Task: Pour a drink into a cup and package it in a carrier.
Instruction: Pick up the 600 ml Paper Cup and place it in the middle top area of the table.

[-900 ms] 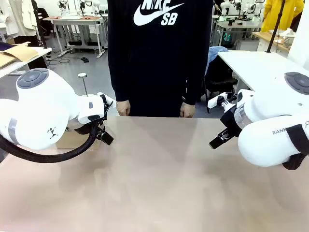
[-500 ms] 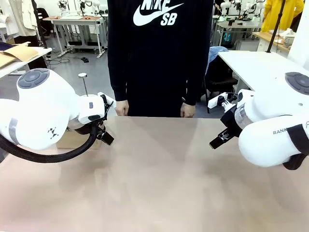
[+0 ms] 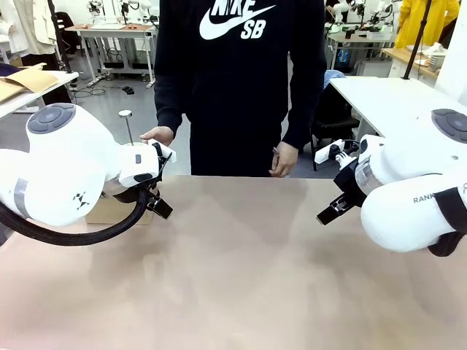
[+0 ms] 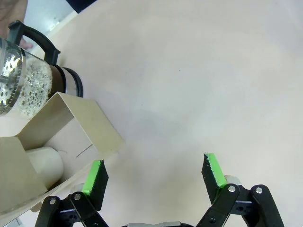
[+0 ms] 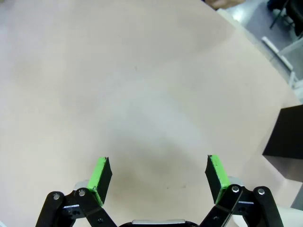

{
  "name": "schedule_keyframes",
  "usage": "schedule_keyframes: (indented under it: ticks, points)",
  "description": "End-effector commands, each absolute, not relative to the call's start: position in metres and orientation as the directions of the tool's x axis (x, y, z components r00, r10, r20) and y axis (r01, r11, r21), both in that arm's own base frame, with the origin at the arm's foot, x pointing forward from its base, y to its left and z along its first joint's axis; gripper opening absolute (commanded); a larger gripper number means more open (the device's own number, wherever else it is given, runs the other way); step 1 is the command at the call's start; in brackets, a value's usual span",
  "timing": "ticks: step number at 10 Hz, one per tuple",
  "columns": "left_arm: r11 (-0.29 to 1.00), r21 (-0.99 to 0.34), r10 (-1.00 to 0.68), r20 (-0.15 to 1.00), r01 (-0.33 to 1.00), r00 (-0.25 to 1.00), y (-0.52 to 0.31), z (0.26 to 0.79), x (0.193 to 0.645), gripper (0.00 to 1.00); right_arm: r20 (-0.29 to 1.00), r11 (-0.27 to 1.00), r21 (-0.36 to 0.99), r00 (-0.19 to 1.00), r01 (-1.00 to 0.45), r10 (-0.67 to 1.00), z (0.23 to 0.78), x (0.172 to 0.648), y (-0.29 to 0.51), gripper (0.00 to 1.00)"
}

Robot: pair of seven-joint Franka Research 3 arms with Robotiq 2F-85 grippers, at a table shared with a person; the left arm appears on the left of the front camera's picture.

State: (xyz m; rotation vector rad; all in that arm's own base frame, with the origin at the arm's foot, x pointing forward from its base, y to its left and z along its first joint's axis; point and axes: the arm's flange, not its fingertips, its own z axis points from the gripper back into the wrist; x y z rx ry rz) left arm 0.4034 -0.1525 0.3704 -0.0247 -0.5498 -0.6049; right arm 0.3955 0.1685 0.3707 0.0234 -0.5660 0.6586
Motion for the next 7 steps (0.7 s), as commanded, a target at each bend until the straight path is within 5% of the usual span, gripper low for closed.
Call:
schedule_keyframes:
  ticks: [1, 7]
  points:
    - [0.827, 0.135, -0.533, 0.498, 0.546, 0.684, -0.152, 0.37, 0.403, 1.0, 0.505, 0.796, -0.154, 0.646, -0.585, 0.572, 0.371, 0.395, 0.168, 1.0]
    - [0.827, 0.135, -0.533, 0.498, 0.546, 0.684, -0.152, 0.37, 0.403, 1.0, 0.538, 0.771, -0.069, 0.628, -0.633, 0.563, 0.525, 0.451, 0.126, 1.0]
